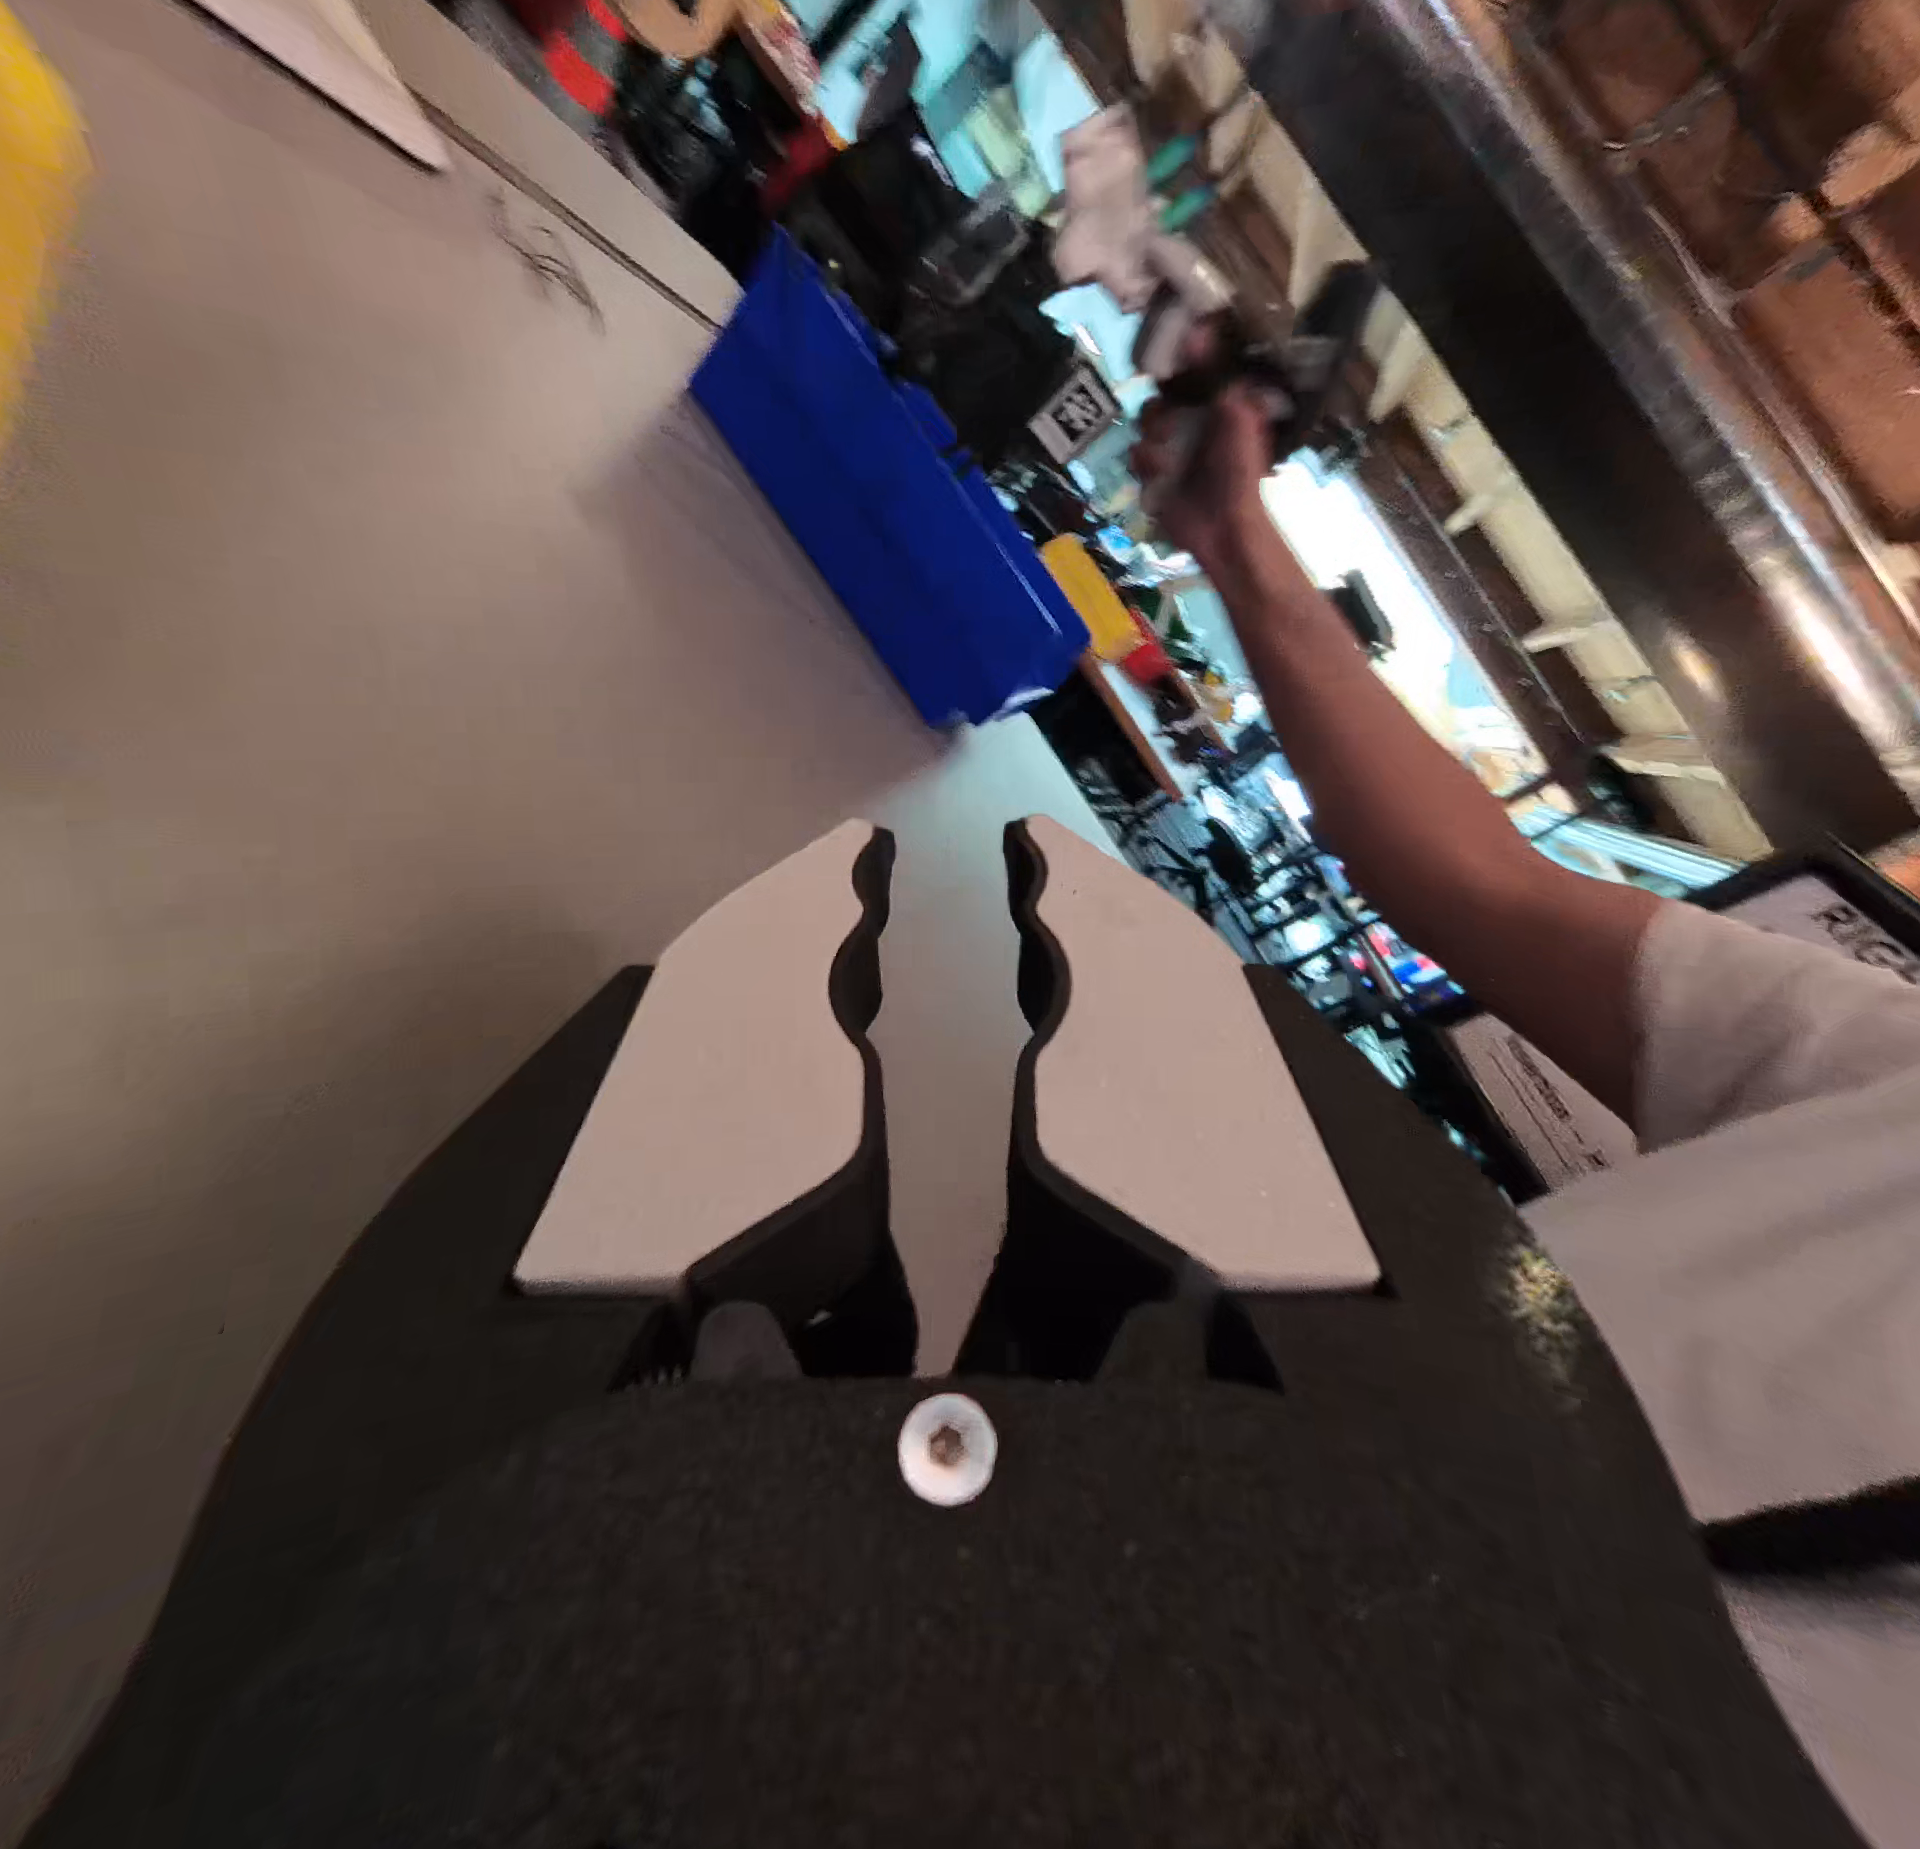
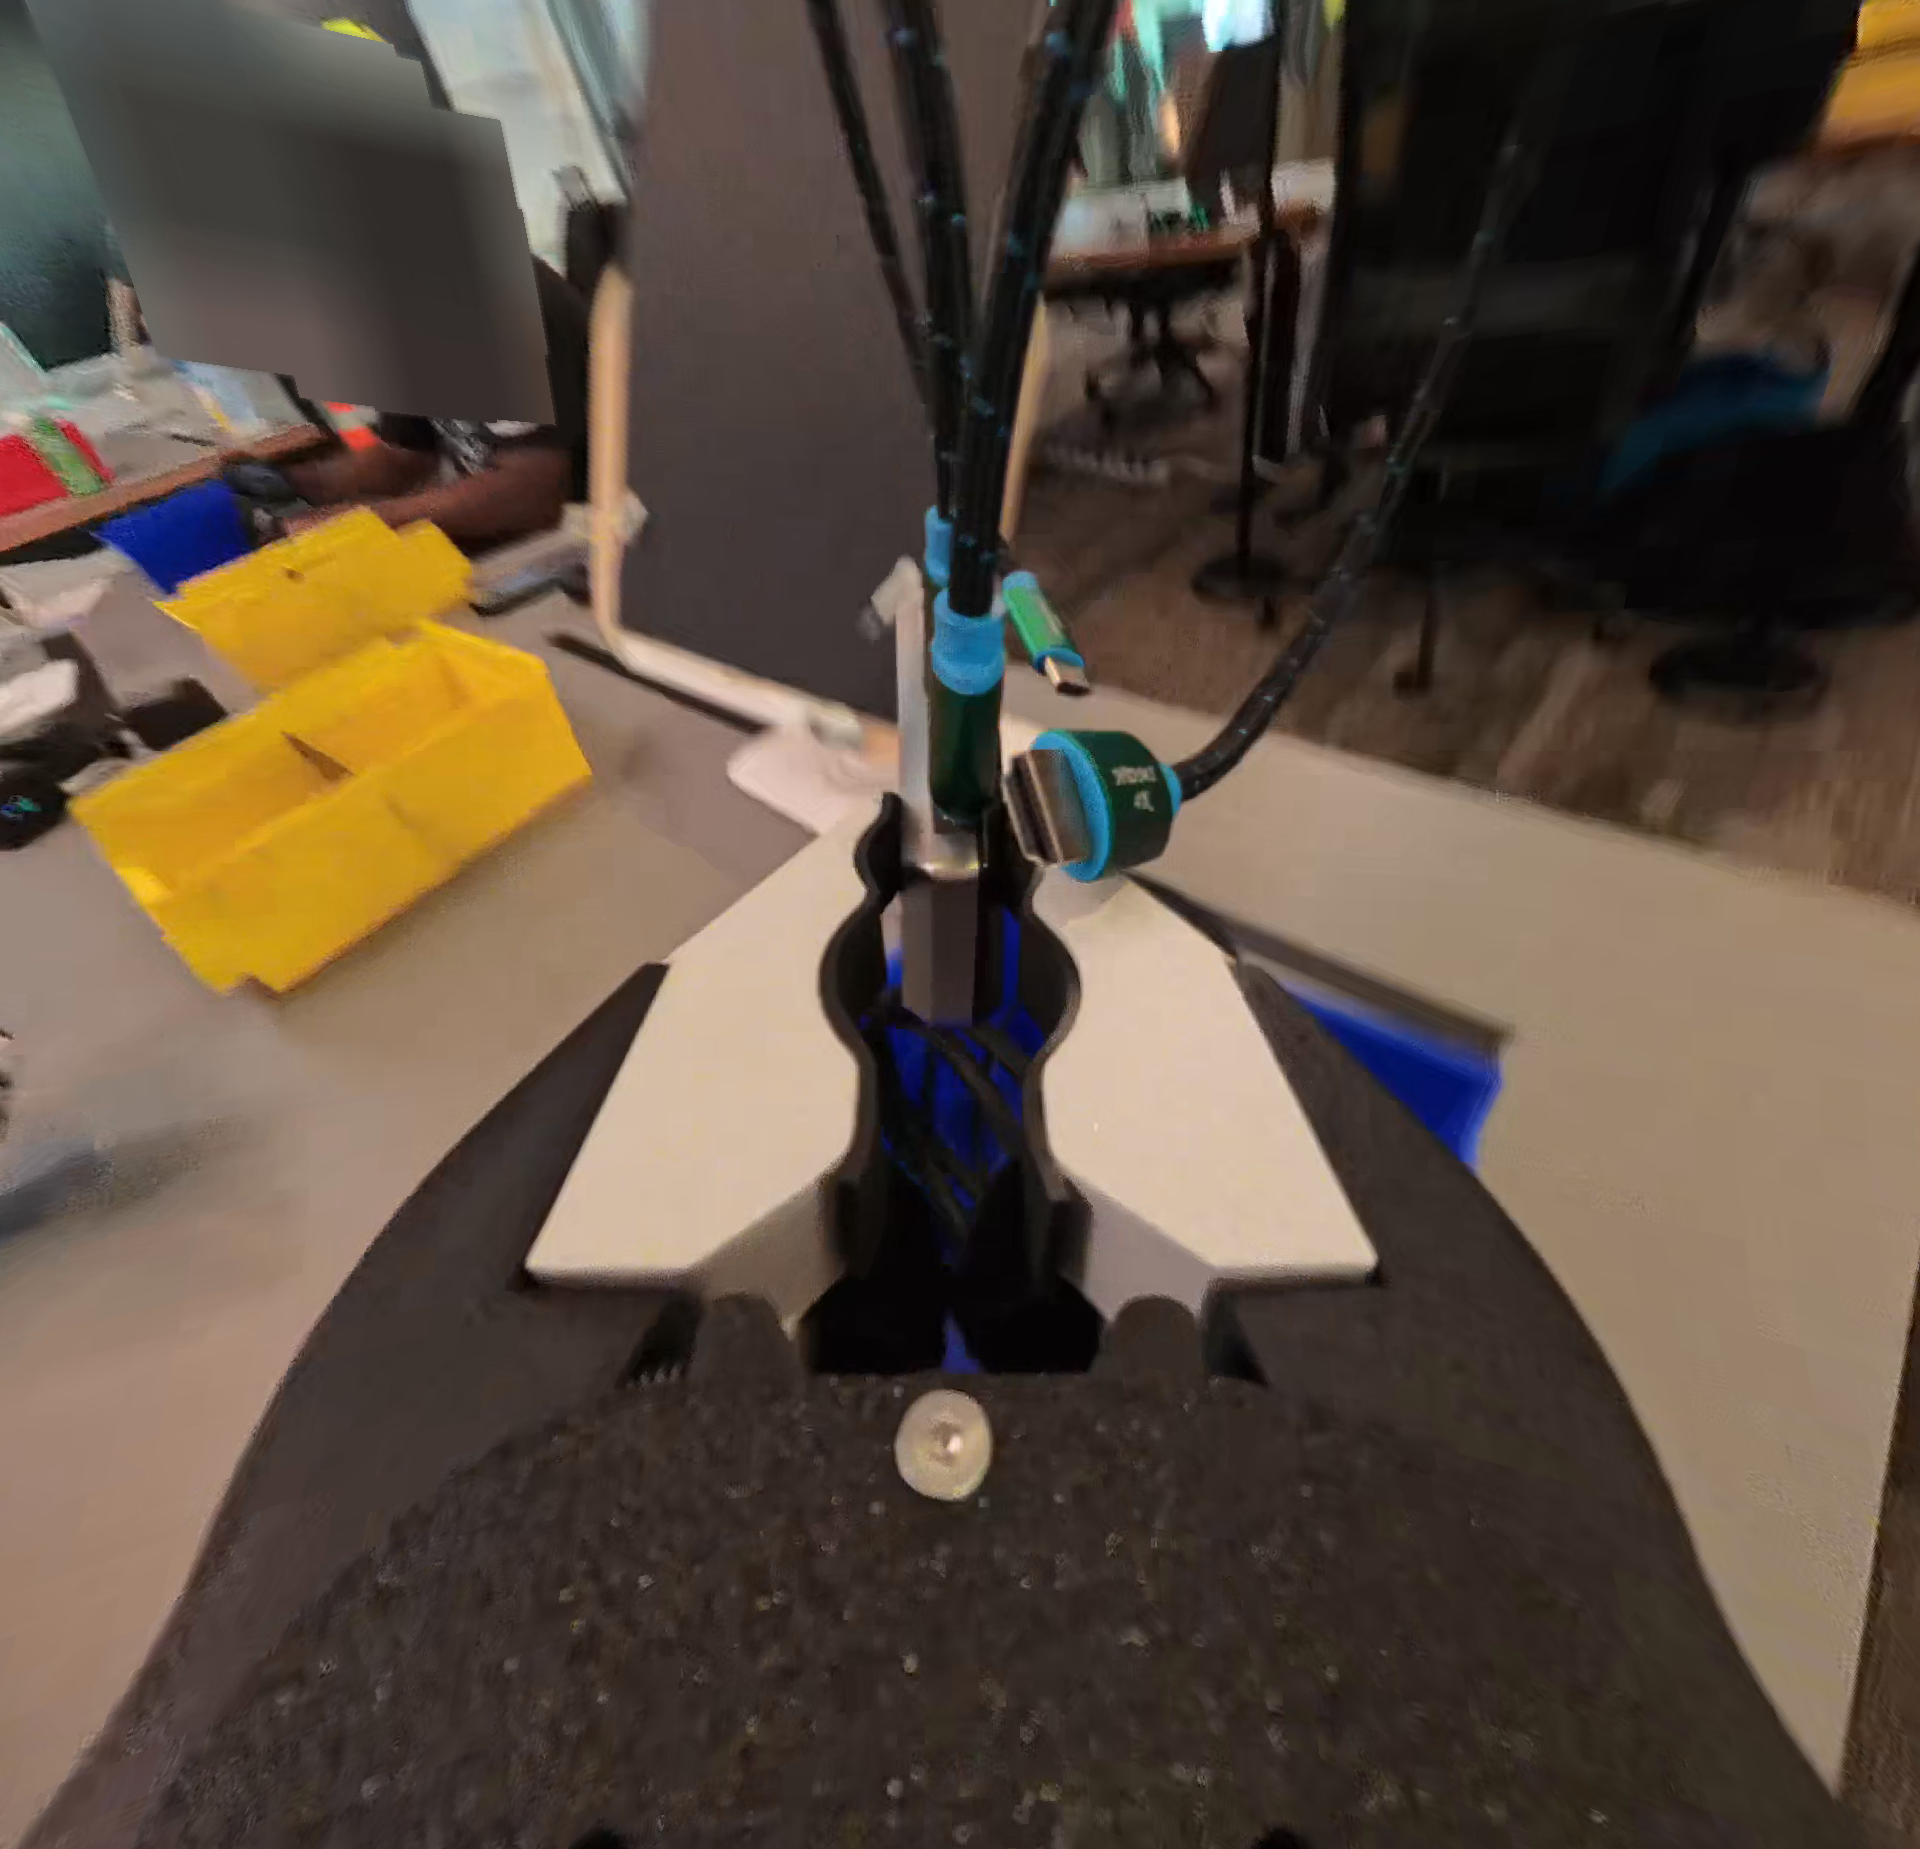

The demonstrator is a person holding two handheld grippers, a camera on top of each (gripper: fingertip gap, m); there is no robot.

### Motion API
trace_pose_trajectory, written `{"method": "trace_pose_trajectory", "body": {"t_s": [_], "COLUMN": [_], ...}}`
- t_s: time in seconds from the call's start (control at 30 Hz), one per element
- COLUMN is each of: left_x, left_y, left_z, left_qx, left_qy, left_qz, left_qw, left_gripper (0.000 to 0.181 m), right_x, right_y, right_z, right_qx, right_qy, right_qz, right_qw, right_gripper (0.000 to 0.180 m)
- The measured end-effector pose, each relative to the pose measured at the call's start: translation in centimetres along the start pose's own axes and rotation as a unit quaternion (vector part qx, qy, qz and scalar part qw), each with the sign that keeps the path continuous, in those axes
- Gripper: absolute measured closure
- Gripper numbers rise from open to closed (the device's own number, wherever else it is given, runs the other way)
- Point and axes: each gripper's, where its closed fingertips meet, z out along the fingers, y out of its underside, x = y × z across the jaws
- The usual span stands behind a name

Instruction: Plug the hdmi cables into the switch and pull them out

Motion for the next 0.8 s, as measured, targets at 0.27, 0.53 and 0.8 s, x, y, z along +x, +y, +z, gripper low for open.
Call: {"method": "trace_pose_trajectory", "body": {"t_s": [0.27,0.53,0.8], "left_x": [-1.1,-1.1,-1.6], "left_y": [1.9,2.4,3.0], "left_z": [0.5,1.3,1.6], "left_qx": [-0.055,-0.065,-0.081], "left_qy": [-0.044,-0.034,-0.047], "left_qz": [0.047,0.035,0.042], "left_qw": [0.996,0.997,0.995], "left_gripper": [0.161,0.161,0.159], "right_x": [5.7,6.5,6.9], "right_y": [12.1,11.6,11.8], "right_z": [0.5,2.6,-1.0], "right_qx": [-0.125,-0.143,-0.025], "right_qy": [0.085,0.192,0.201], "right_qz": [0.112,0.126,0.186], "right_qw": [0.982,0.963,0.962], "right_gripper": [0.161,0.159,0.153]}}
